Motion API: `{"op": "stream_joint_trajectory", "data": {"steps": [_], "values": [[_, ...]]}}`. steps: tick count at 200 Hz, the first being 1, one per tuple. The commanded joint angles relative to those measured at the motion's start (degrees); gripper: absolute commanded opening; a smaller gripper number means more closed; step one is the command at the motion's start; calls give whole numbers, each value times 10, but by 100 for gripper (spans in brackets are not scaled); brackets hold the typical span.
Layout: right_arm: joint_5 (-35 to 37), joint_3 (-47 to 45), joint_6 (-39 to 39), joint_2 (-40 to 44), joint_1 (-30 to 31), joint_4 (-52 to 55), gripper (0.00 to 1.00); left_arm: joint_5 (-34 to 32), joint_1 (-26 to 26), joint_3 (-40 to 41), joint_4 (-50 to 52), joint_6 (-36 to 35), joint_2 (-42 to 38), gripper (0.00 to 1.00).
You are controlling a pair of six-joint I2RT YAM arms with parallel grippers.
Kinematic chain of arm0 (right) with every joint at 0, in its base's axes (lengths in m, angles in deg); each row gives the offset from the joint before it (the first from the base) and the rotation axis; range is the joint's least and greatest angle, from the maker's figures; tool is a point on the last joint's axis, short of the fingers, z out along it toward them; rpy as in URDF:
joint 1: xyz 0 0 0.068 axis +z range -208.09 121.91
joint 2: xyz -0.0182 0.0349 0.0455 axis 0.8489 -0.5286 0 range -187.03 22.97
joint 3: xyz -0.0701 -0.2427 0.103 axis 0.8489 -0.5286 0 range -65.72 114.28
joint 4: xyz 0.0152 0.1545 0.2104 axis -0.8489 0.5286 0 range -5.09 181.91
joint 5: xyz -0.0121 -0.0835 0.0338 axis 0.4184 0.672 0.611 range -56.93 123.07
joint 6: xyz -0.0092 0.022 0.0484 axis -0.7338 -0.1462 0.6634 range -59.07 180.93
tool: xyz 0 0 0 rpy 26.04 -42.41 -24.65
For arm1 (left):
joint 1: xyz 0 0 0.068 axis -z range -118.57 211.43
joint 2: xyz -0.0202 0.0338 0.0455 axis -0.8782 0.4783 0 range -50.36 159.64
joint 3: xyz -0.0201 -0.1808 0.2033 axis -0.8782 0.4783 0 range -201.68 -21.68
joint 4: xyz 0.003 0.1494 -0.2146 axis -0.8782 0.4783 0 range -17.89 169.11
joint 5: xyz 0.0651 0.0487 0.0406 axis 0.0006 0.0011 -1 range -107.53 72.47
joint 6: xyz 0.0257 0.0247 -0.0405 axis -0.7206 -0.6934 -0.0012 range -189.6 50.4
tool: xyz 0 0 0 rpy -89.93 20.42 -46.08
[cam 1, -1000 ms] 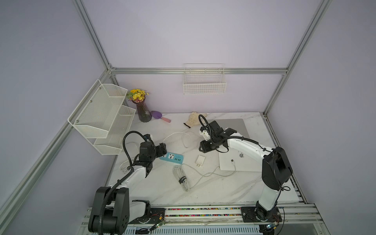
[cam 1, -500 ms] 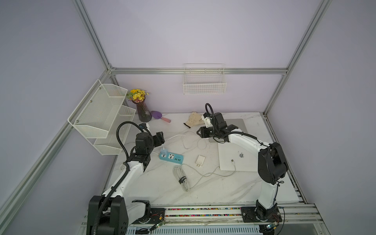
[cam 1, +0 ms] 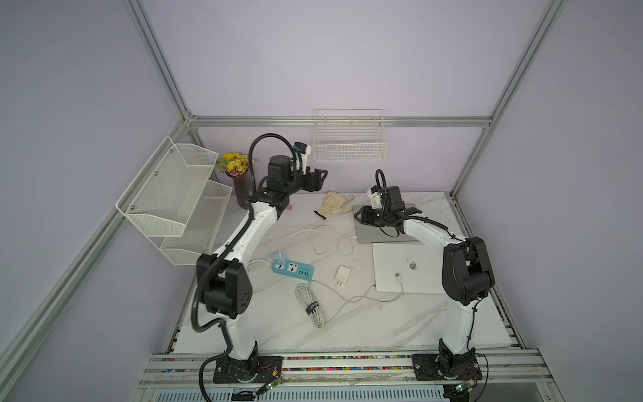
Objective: Unplug the laptop charger
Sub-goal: Remove the charging cable from the laptop.
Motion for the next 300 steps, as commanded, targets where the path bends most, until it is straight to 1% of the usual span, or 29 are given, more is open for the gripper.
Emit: {"op": "stream_joint_trajectory", "data": {"steps": [1,14,24,47,56,68,78,93,123,141,157,181,196,210,221,232,244,252,261,280,291,300], "values": [[-6,-22,16,20,-20,-29,41,37,46,-140,203,-102,112,71],[-12,-42,24,32,-29,-45,40,5,65,-204,245,-123,168,70],[-15,-64,32,44,-35,-65,41,-5,71,-231,262,-131,194,70],[-11,-104,45,67,-49,-97,41,10,73,-229,261,-143,225,70],[-13,-116,48,74,-55,-107,40,18,74,-229,266,-155,236,67],[-22,-131,54,80,-63,-124,40,36,75,-226,273,-171,249,66],[-35,-139,59,81,-69,-137,41,42,78,-229,282,-185,262,63],[-49,-151,70,80,-74,-156,41,34,85,-238,302,-202,281,62],[-74,-154,76,67,-77,-169,41,1,101,-235,310,-229,302,62],[-83,-150,75,58,-77,-170,41,0,110,-238,319,-240,307,57],[-66,-135,66,47,-77,-146,41,-10,119,-224,320,-258,305,55],[-20,-87,22,23,-68,-52,42,-47,127,-219,325,-278,314,50],[1,-85,17,25,-62,-43,42,-51,128,-221,331,-286,319,45],[10,-86,21,28,-61,-45,43,-61,128,-218,335,-296,321,45],[32,-77,16,25,-55,-35,44,-70,128,-216,336,-303,322,44],[48,-45,1,2,-46,-6,45,-79,127,-216,338,-309,325,43],[58,11,-24,-40,-33,61,46,-87,128,-218,342,-313,328,42],[67,38,-31,-59,-22,87,47,-90,128,-216,344,-316,328,41],[79,51,-32,-70,-13,93,48,-95,128,-210,344,-320,328,41],[94,51,-13,-72,-2,70,49,-105,128,-207,345,-326,334,38],[101,61,-10,-77,3,68,50,-102,128,-206,345,-328,336,34],[112,72,-10,-85,6,75,51,-103,128,-205,345,-329,335,26]]}}
